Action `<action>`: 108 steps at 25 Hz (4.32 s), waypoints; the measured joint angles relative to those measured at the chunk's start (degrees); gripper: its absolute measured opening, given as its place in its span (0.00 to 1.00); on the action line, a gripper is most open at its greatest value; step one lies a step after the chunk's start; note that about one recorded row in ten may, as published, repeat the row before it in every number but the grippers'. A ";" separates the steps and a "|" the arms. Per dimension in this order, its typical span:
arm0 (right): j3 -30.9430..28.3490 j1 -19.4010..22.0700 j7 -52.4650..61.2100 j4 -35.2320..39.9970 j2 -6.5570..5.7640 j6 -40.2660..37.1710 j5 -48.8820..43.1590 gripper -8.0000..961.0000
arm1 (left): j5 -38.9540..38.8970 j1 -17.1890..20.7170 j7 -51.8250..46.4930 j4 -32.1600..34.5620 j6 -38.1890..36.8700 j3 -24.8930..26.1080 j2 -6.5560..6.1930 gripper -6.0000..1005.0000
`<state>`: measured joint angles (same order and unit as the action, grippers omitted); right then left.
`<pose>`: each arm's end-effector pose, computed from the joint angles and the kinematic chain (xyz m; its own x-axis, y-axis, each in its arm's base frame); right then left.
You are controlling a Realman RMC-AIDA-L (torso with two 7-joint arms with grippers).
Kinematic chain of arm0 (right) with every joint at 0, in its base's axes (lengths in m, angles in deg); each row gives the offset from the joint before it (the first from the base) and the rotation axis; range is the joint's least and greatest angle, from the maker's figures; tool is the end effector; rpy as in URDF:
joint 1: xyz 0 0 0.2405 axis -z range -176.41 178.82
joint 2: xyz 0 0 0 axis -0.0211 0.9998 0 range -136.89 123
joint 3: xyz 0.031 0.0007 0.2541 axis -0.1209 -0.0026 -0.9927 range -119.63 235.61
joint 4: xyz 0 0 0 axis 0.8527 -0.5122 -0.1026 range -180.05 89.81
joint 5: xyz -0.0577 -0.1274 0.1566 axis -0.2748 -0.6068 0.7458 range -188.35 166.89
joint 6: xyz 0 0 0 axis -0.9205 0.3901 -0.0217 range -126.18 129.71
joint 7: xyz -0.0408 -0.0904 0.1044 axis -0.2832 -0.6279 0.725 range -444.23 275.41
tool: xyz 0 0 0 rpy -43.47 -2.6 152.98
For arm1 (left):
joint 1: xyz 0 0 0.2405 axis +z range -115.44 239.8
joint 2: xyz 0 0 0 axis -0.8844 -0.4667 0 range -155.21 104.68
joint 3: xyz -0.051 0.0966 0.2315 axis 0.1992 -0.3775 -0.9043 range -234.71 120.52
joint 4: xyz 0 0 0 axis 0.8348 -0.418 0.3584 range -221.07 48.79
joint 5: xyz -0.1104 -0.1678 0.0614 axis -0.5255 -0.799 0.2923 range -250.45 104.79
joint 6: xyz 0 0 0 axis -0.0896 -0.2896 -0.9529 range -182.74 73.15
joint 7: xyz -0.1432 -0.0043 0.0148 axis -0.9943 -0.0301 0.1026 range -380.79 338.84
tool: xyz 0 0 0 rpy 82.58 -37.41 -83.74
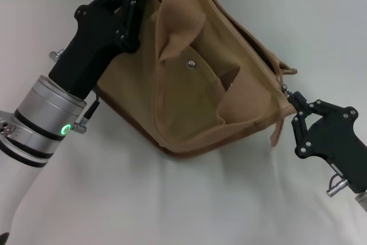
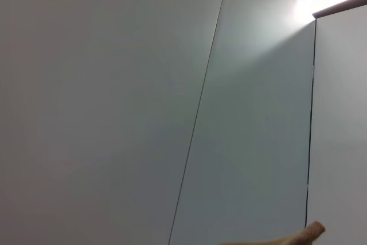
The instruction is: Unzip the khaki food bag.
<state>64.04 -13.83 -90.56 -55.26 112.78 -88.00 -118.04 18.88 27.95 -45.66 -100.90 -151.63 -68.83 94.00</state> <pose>0.3042 0.2147 -0.0665 0.7947 0.2343 -0.5600 -0.3880 -0.5134 -0.7654 -0.2129 0.3010 -0.0462 0.3122 -0.1692 0.9348 0.6243 -0.7052 -0.3361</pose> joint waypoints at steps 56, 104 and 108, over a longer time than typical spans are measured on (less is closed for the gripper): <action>27.74 -15.51 49.66 39.76 -0.10 13.26 0.12 0.11 | 0.49 1.47 -2.38 2.80 1.85 -4.50 -0.17 0.10; 36.92 -8.71 62.99 36.49 -0.65 -20.22 10.99 0.53 | 0.51 15.44 -29.76 35.80 -16.67 -35.36 -4.28 0.65; 39.98 -10.15 63.57 32.98 -0.52 -19.97 9.59 0.67 | 0.51 15.20 -30.86 36.28 -16.91 -37.22 -6.62 0.77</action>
<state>104.01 -23.98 -26.99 -22.29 112.26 -107.97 -108.44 19.39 43.15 -76.53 -64.61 -168.54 -106.05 87.37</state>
